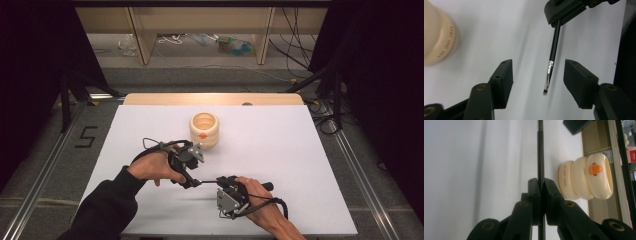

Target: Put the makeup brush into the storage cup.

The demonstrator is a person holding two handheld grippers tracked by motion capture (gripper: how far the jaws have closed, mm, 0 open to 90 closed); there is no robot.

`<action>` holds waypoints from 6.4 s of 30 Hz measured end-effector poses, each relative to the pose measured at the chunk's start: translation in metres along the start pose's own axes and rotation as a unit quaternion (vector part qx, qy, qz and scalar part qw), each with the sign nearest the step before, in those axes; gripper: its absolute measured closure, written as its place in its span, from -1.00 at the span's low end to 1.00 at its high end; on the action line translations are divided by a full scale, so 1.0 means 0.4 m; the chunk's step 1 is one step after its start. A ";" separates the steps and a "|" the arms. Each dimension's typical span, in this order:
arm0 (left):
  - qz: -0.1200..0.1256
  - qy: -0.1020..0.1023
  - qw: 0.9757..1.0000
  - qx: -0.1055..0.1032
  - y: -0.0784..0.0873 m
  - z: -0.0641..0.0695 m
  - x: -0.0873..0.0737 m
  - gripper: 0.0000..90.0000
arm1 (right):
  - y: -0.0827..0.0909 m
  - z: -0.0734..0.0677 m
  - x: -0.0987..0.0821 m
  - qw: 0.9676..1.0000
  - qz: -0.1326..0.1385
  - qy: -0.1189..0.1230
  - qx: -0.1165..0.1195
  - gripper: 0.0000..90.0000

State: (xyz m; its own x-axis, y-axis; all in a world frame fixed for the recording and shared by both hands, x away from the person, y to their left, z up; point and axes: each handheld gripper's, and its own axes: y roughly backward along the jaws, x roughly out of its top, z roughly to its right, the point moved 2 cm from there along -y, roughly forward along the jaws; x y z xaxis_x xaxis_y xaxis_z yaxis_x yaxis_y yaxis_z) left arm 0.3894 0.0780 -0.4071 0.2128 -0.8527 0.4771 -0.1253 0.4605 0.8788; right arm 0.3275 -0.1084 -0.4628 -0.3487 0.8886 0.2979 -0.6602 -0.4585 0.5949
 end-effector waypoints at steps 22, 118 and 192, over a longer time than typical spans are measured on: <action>0.214 0.034 0.968 0.130 0.037 0.034 -0.043 -0.42 | 0.030 0.050 -0.073 0.992 0.030 -0.117 -0.019 0.89; 0.417 0.122 0.899 0.056 -0.009 0.122 -0.090 0.29 | 0.045 0.034 -0.012 0.929 0.214 -0.302 0.026 0.89; 0.444 0.130 0.884 0.071 0.022 0.079 -0.122 0.88 | 0.059 0.055 -0.055 0.908 0.164 -0.385 0.023 -0.19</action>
State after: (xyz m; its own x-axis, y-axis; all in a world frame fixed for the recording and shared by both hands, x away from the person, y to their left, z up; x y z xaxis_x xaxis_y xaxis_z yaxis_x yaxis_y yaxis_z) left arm 0.3474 0.1157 -0.4229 0.1825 -0.0778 0.9801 -0.4708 0.8683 0.1566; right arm 0.3344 -0.1386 -0.4390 0.0592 0.4562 0.8879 -0.5699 -0.7148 0.4052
